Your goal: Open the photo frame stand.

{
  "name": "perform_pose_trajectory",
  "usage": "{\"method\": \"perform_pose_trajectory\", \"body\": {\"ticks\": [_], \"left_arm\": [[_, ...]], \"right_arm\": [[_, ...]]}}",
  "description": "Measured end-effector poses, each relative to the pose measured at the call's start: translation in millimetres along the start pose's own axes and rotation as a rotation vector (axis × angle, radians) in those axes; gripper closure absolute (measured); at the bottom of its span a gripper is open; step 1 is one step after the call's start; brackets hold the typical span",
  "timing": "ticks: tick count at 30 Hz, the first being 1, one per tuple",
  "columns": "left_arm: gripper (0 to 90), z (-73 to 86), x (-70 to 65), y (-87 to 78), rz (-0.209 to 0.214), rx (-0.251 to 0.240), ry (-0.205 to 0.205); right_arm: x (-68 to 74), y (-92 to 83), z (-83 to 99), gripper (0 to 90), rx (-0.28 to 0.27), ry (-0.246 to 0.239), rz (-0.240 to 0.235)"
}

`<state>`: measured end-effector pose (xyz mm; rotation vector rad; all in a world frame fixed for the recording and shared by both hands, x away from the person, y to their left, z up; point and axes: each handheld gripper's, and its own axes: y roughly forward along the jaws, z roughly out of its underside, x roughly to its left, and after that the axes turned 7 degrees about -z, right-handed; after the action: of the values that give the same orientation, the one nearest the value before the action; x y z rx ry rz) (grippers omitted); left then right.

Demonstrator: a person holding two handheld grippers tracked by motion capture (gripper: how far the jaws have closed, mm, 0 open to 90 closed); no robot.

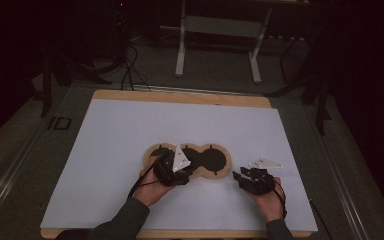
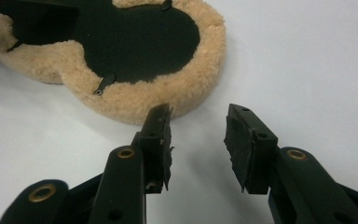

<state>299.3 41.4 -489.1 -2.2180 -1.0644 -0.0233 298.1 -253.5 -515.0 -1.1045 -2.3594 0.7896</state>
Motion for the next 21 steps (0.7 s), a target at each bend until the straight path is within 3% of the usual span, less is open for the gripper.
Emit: {"method": "perform_pose_trajectory", "body": {"ticks": [8, 14, 21], "left_arm": [[42.5, -0.3, -1.2, 14.4, -0.006, 0.049, 0.032], [49.7, 3.1, -3.6, 22.3, -0.001, 0.073, 0.068], [57.6, 1.4, -3.5, 27.7, -0.032, 0.096, 0.103]], "right_arm": [[-0.4, 0.0, 0.0, 59.9, 0.001, 0.0, 0.001], [-1.4, -0.1, 0.1, 59.8, 0.0, 0.005, 0.002], [-0.8, 0.5, 0.1, 59.9, 0.003, 0.003, 0.004]]}}
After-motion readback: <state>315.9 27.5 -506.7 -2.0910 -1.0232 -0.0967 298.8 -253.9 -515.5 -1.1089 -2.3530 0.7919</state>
